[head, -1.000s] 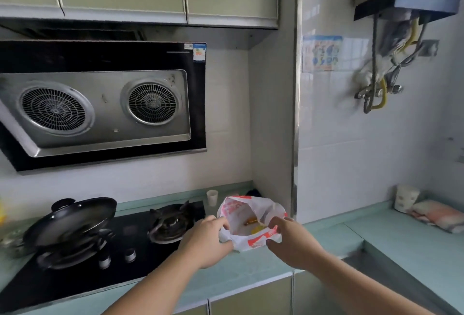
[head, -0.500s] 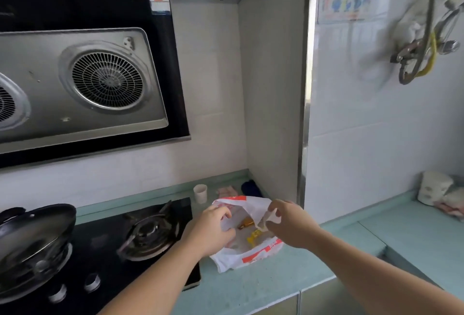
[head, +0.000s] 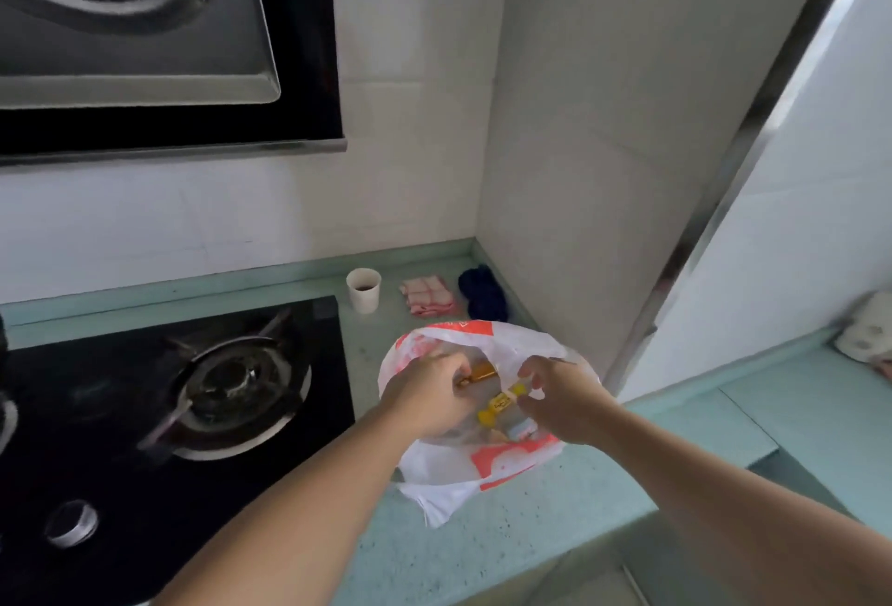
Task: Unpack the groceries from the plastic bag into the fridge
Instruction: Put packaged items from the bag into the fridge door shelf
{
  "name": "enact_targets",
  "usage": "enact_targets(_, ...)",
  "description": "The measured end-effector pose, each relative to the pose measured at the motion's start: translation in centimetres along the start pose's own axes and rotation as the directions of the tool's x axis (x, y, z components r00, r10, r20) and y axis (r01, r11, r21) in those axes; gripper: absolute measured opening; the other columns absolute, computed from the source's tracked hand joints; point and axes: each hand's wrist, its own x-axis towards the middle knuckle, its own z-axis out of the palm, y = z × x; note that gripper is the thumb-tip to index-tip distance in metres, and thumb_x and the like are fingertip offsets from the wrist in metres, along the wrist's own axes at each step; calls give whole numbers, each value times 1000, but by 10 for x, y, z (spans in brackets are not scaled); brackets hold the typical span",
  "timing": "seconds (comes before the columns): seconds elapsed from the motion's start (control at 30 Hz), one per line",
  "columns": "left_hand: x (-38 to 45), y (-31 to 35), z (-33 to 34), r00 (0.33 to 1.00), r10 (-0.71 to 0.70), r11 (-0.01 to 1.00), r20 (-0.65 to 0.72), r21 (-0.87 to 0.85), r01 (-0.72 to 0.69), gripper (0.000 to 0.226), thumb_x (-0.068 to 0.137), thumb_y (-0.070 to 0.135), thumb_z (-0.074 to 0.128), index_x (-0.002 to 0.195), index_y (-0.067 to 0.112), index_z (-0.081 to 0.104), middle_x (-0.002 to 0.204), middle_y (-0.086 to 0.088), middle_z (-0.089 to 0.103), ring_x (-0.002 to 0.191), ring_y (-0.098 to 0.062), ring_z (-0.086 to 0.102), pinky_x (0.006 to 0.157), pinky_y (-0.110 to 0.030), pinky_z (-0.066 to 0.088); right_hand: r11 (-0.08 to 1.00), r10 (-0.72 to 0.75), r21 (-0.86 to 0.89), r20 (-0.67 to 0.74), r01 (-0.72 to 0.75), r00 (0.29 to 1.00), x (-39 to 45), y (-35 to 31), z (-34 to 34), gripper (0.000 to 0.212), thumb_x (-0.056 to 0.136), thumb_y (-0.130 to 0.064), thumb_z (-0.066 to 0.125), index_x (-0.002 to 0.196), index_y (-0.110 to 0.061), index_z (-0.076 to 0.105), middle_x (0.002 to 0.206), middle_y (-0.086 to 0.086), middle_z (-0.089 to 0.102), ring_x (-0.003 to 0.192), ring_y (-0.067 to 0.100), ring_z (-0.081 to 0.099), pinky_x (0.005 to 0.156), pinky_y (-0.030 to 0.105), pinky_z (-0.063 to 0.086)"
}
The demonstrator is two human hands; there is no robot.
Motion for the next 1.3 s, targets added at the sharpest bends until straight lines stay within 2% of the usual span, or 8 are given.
enact_targets(0.1, 24, -13, 13, 999, -33, 998, 23, -45, 34, 32, 67, 58, 35, 67, 26, 42, 82, 2, 55, 84, -26, 57, 74, -41, 47, 999, 3, 35, 98, -6, 995, 32, 8, 23, 32, 92, -32, 53, 124, -28, 54, 116, 0, 59, 90, 15, 55, 64, 17, 42)
enact_targets(0.23, 47, -27, 41, 991, -107, 994, 77, -11, 108, 28, 86, 34, 54, 112, 25, 60, 117, 3, 59, 105, -23, 56, 86, -37, 48, 997, -59, 68, 257, 42, 965, 64, 20, 57, 27, 97, -25, 49, 119, -16, 62, 113, 6, 62, 90, 17, 53, 74, 23, 42)
enact_targets(0.4, 82, -33, 71, 980, -137, 990, 141, 38, 133, 13, 79, 31, 48, 91, 30, 54, 105, 0, 61, 97, -28, 58, 78, -38, 51, 971, -186, 207, 336, 120, 923, 88, 35, 75, 22, 95, -19, 53, 105, -38, 60, 105, -6, 58, 80, 9, 52, 64, 12, 43)
enact_targets(0.53, 111, -34, 86, 983, -144, 990, 117, 29, 141, 14, 82, 32, 52, 91, 25, 60, 94, 1, 67, 86, -24, 63, 75, -41, 55, 936, -130, 352, 317, 11, 939, 106, 52, 61, 43, 71, -22, 80, 92, -57, 66, 107, -26, 58, 90, 6, 59, 77, 23, 54)
enact_targets(0.73, 139, -34, 111, 997, -76, 996, 10, 52, 75, 54, 81, 27, 68, 132, 27, 53, 131, 1, 60, 116, -26, 57, 95, -41, 50, 963, 73, 237, 223, -126, 972, 126, 74, 56, 30, 81, -4, 50, 107, -17, 61, 75, 5, 59, 55, 14, 54, 38, 21, 38)
enact_targets(0.93, 163, -34, 129, 985, -160, 984, 71, 96, 153, 36, 90, 37, 61, 123, 24, 55, 116, 0, 62, 101, -24, 61, 86, -38, 53, 990, -19, 143, 246, -17, 969, 132, 76, 67, 30, 89, -14, 52, 110, -32, 61, 80, -13, 56, 61, 3, 49, 48, 12, 33)
enact_targets(1.1, 173, -40, 139, 960, -238, 971, 146, 78, 228, 21, 94, 28, 55, 115, 22, 52, 107, -1, 60, 99, -24, 61, 87, -35, 51, 989, -118, 120, 275, 88, 954, 134, 68, 74, 37, 82, -14, 62, 109, -38, 63, 107, -9, 62, 90, 15, 58, 74, 25, 48)
enact_targets(1.3, 173, -43, 138, 952, -265, 962, 153, 107, 250, 17, 98, 22, 49, 113, 14, 54, 110, -11, 60, 98, -29, 60, 91, -41, 52, 990, -137, 7, 311, 141, 940, 136, 71, 86, 50, 81, -11, 62, 118, -44, 54, 107, -8, 61, 85, 15, 56, 69, 26, 50)
